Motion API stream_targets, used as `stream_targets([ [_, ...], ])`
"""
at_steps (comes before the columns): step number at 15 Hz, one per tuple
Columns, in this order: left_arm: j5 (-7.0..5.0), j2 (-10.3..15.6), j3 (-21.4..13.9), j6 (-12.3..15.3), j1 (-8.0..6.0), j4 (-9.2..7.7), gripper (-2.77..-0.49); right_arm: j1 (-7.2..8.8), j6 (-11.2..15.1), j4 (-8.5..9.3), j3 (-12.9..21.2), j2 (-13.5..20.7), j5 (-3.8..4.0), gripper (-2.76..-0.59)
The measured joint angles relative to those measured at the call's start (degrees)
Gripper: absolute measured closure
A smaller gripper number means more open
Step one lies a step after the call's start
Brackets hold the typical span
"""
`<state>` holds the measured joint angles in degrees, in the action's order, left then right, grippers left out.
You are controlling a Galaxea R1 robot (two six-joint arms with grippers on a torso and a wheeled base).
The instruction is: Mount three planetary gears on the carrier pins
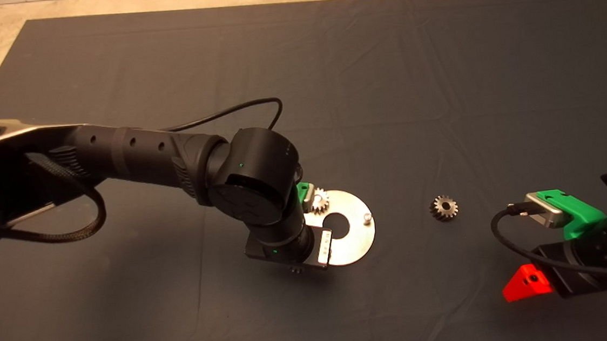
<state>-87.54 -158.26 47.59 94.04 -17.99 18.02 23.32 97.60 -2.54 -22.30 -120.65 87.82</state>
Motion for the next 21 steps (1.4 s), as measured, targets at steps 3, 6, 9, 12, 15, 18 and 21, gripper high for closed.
stream_targets([
  [3,0.00,-2.28,0.20,-0.29,-0.77,-0.74,-0.91,-0.01,0.00,0.00,0.00,0.00,0.05,-2.73],
  [6,-0.01,-4.83,1.51,-2.12,-0.94,-1.86,-0.91,0.00,0.00,0.00,0.00,0.01,0.07,-2.73],
  [9,0.02,-6.51,3.32,-4.89,-0.96,-2.72,-0.91,0.00,0.02,0.00,0.00,0.00,0.05,-2.73],
  [12,0.00,-7.92,6.29,-7.46,-1.16,-3.91,-0.91,-0.01,0.02,0.00,0.00,0.00,0.02,-2.73],
  [15,0.00,-8.95,8.62,-8.50,-1.27,-4.61,-0.91,-0.01,0.00,0.00,0.00,0.00,0.05,-2.73],
  [18,0.00,-9.22,10.18,-8.86,-1.27,-4.77,-0.91,-0.01,0.00,0.00,0.00,0.00,0.05,-2.73],
  [21,0.02,-9.29,11.07,-8.73,-1.25,-4.88,-0.91,-0.01,0.00,0.00,0.00,0.00,0.05,-2.73],
])
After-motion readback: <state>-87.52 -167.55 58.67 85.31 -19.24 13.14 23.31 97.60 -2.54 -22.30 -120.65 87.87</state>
